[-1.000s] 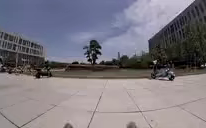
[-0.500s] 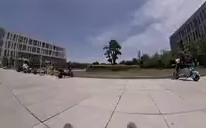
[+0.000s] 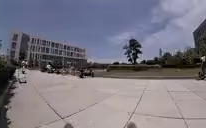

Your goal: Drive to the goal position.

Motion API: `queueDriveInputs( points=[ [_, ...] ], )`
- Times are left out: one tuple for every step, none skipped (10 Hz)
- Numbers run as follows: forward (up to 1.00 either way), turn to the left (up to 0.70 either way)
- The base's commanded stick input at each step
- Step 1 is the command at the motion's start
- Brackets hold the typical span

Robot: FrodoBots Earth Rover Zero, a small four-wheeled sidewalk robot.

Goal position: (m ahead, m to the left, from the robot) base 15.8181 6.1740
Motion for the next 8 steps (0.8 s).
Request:
queueDriveInputs(
  points=[
    [0.45,0.0],
    [0.45,0.0],
    [0.45,0.0],
    [0.45,0.0],
    [0.45,0.0],
    [0.45,0.0],
    [0.45,0.0],
    [0.45,0.0]
  ],
)
